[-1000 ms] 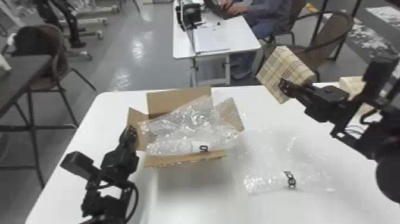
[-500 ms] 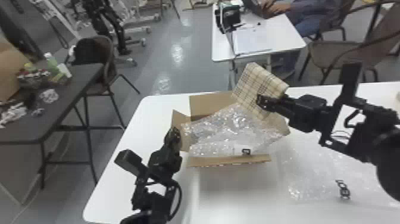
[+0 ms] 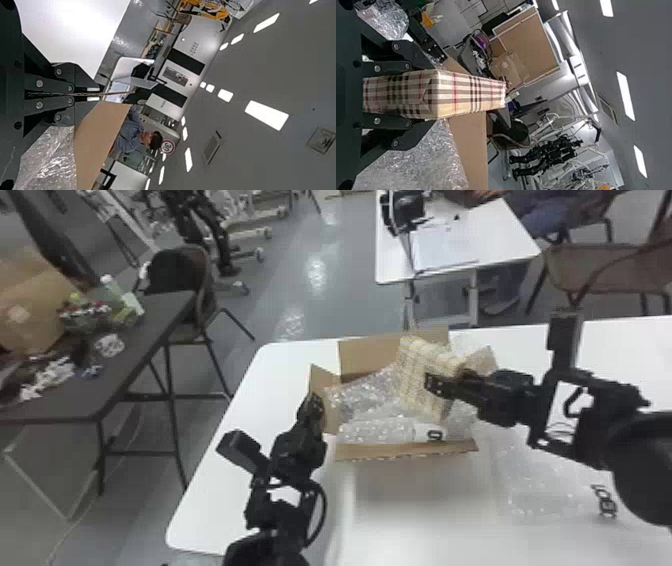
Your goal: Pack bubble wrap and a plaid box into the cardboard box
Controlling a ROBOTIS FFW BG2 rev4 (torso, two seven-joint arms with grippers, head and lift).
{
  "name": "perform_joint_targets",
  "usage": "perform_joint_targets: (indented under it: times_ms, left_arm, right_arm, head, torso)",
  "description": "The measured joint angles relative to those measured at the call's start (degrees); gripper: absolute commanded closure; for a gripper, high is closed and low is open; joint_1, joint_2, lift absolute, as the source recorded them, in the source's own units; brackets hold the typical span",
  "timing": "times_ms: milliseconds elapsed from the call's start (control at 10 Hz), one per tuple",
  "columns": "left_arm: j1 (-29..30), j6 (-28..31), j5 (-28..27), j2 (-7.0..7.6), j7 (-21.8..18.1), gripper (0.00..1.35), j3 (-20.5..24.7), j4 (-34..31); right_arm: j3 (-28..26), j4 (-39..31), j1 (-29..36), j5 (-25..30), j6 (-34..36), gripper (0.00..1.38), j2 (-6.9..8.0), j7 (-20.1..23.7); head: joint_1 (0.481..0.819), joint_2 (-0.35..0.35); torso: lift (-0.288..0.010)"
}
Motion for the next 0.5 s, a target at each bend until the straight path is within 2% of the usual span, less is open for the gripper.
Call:
perform_joint_targets:
  times_ms: [100,200,400,500]
  left_arm:
    - [-0.1,0.0,0.0,0.0,0.0,1.22,-0.1,0.0]
    - [-0.1,0.0,0.0,0.0,0.0,1.22,-0.1,0.0]
    - [0.1,0.0,0.1,0.0,0.0,1.22,0.0,0.0]
    - [0.1,0.0,0.1,0.0,0.0,1.22,0.0,0.0]
  right_arm:
    - [0.7,0.9,-0.6,-0.3,-0.6,0.31,0.17,0.2]
    - [1.0,1.3,-0.8,-0.6,-1.4,0.2,0.21,0.3]
    - [0.4,1.0,-0.5,-1.7,-3.1,0.15,0.27,0.4]
    - [-1.9,-1.2,0.5,-0.7,-3.9,0.15,0.45,0.4]
  head:
    - [0.695,0.35]
    - [0.695,0.35]
    - [0.695,0.35]
    - [0.689,0.35]
  torso:
    - [-0.11]
    - [-0.11]
    - [-0.11]
    - [-0.11]
